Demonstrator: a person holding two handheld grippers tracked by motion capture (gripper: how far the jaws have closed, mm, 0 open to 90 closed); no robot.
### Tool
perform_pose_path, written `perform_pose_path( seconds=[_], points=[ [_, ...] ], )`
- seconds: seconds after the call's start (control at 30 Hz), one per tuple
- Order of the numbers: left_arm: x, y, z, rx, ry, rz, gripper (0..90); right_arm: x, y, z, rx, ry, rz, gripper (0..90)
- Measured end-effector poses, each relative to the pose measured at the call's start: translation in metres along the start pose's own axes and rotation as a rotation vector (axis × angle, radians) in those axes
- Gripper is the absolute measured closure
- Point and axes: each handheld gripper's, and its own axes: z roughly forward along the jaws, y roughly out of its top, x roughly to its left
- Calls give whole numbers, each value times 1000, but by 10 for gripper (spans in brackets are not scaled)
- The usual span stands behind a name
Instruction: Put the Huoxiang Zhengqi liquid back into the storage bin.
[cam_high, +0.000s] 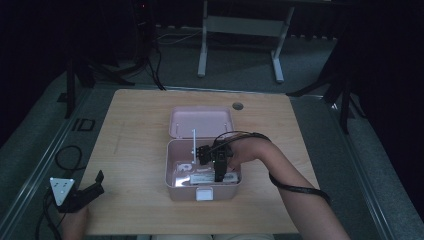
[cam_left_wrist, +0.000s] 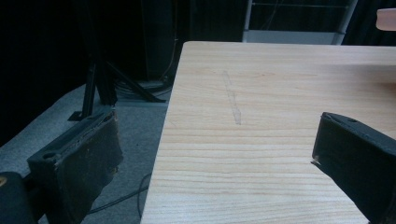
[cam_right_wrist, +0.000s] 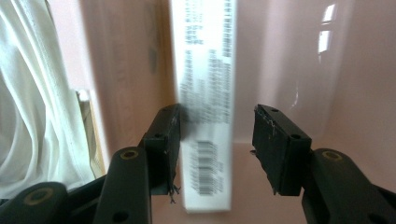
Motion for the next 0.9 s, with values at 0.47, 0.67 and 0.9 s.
perform_pose_path(
  seconds=[0.47, 0.67, 0.9],
  points=[
    [0, 0, 0, 1, 1, 5, 16, 5, -17, -28, -28, -42, 6, 489],
    [0, 0, 0, 1, 0, 2, 16, 7, -32, -39, -82, -54, 26, 413],
    [-1, 0, 0, 2, 2, 5, 16, 3, -62, -50, -154, -80, 90, 356]
  ],
)
